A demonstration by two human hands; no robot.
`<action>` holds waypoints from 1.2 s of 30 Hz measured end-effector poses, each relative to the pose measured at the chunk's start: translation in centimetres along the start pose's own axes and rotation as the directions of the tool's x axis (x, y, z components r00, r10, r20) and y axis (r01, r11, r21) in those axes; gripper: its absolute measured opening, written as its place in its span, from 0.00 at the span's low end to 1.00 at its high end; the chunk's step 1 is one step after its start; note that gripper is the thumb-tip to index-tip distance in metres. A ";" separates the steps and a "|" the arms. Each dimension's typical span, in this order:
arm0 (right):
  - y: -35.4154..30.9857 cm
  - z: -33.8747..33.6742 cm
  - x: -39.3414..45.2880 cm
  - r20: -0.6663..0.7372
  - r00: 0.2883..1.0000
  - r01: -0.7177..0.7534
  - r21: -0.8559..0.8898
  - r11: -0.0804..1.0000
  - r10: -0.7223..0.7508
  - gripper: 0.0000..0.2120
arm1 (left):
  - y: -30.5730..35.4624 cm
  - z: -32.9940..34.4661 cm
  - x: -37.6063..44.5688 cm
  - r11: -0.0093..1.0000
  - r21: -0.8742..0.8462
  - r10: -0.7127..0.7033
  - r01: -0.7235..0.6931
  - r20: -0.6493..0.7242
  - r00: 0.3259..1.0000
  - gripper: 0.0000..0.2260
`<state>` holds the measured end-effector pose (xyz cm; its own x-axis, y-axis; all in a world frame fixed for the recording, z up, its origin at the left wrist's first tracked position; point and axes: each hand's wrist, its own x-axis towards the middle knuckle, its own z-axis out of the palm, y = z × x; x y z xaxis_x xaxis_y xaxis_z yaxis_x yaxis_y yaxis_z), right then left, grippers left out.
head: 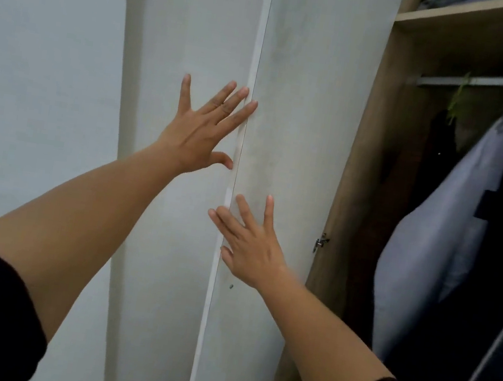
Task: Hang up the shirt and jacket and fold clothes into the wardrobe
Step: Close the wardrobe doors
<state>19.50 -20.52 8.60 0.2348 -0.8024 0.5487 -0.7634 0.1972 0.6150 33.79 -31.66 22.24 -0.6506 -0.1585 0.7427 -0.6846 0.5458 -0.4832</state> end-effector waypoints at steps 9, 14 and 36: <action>5.4 -5.2 -14.2 0.176 0.959 -0.210 -0.079 0.975 0.221 0.30 | 11.7 -8.3 2.7 0.991 -0.035 0.126 -0.130 -0.094 0.988 0.43; 9.4 -7.7 -20.2 0.279 0.898 -0.298 -0.186 0.936 0.341 0.28 | 19.3 -10.8 5.6 0.969 -0.155 0.171 -0.190 -0.132 0.976 0.42; 21.5 -2.0 -26.2 0.503 0.481 -0.506 -0.510 0.696 0.718 0.32 | 39.2 -6.5 20.0 0.791 -0.458 0.278 -0.405 -0.320 0.906 0.38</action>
<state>-1.85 5.87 8.56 -0.7381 -0.5275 0.4207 -0.3432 0.8304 0.4389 -3.93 -8.11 21.19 -0.6744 0.2712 0.6868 -0.1279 0.8732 -0.4703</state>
